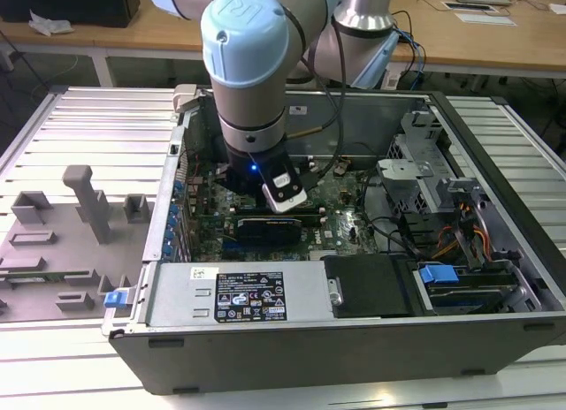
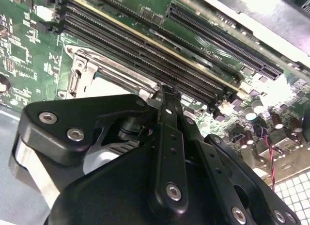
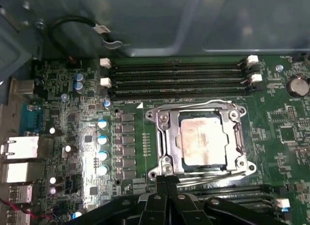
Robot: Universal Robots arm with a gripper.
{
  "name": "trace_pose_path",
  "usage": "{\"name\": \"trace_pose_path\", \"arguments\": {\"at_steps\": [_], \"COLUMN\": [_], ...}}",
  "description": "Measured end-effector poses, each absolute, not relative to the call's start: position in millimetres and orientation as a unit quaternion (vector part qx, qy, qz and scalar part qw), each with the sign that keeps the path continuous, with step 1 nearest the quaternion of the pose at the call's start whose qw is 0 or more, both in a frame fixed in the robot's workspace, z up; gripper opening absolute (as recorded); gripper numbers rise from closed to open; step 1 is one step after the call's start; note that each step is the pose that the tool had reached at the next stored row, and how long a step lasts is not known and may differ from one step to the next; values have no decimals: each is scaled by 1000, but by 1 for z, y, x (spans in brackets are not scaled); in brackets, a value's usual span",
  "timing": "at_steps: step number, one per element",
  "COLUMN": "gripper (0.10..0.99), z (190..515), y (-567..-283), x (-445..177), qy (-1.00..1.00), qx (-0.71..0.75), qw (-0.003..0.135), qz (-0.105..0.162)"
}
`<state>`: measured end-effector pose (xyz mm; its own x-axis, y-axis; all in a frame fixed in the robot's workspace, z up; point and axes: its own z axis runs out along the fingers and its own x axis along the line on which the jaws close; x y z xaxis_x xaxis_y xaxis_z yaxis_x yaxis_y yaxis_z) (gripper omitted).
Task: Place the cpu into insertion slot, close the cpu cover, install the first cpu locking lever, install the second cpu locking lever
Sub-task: 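Install the second cpu locking lever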
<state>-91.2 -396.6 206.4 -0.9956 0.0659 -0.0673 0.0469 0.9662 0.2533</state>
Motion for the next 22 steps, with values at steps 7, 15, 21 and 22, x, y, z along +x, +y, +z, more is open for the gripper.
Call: {"name": "trace_pose_path", "arguments": {"at_steps": [7, 15, 21, 22], "gripper": [106, 106, 106, 106], "z": [199, 196, 195, 197], "y": [-397, -396, -396, -396], "x": [-96, -96, -96, -96], "qy": [989, 989, 989, 989], "qx": [21, 20, 19, 19], "qw": [36, 36, 36, 36], "qz": [139, 139, 139, 139]}}
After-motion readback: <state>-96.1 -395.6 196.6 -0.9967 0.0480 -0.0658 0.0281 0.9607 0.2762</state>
